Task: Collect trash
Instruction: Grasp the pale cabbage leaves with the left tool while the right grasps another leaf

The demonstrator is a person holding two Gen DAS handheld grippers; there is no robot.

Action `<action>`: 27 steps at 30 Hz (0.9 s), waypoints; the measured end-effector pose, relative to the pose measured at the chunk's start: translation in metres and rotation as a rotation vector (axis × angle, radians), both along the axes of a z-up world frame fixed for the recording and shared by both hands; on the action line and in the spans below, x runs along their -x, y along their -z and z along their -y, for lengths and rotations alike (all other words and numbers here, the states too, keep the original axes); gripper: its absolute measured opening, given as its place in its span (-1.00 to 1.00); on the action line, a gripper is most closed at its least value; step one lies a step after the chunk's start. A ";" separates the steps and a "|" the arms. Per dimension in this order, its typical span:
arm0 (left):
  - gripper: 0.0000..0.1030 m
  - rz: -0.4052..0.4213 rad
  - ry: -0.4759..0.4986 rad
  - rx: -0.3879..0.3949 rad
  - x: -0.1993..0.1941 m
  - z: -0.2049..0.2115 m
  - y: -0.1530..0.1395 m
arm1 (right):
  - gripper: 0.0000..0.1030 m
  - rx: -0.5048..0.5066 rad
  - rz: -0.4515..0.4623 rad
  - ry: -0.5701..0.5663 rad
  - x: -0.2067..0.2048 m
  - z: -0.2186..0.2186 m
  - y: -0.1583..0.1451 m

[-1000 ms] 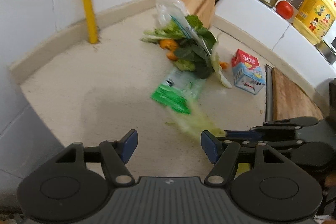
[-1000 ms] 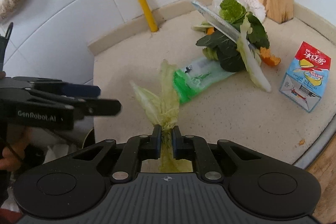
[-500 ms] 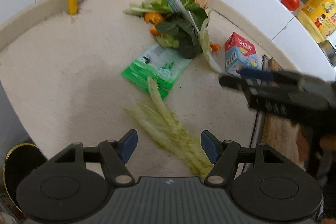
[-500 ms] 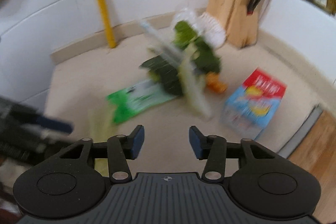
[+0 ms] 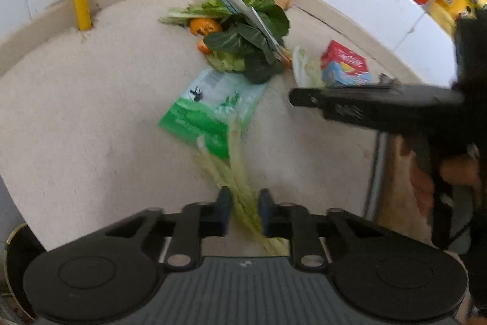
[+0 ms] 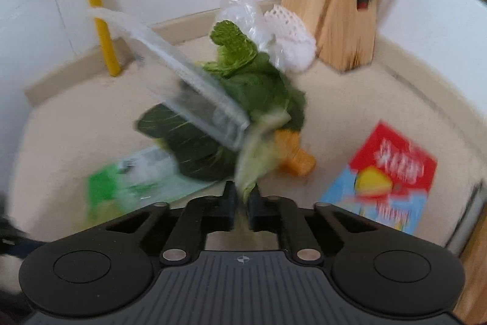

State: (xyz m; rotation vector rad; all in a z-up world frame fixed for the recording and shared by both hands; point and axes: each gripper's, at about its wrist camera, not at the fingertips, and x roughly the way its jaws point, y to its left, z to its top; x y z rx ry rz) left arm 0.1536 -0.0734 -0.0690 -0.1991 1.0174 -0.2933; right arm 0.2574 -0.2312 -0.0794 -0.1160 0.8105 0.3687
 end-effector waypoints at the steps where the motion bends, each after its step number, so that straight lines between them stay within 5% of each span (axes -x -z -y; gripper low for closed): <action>1: -0.82 0.005 0.002 0.002 0.004 -0.002 -0.002 | -0.80 -0.013 -0.004 -0.007 0.011 0.002 -0.004; 6: -0.82 0.019 0.034 0.006 0.017 -0.006 -0.008 | -0.80 -0.074 -0.029 -0.025 0.074 0.012 -0.022; 9: -0.43 -0.031 0.022 0.009 0.013 -0.006 -0.003 | -0.77 -0.042 -0.043 -0.026 0.095 0.013 -0.022; 11: 0.09 -0.031 -0.029 0.025 0.012 -0.008 -0.003 | -0.65 -0.010 -0.035 -0.024 0.100 0.012 -0.018; 13: 0.39 -0.027 -0.086 0.030 0.010 -0.009 -0.003 | -0.41 0.015 -0.030 -0.016 0.102 0.012 -0.016; 17: 0.52 -0.034 -0.115 0.051 0.004 0.001 0.000 | 0.02 0.022 -0.010 -0.018 0.100 0.014 -0.013; 22: 0.49 0.002 -0.088 -0.049 0.000 0.025 0.001 | 0.13 0.061 0.008 -0.010 0.097 0.018 -0.005; 27: -0.28 0.059 0.014 -0.178 0.005 0.049 0.002 | -0.13 0.025 0.007 0.006 0.097 0.035 -0.004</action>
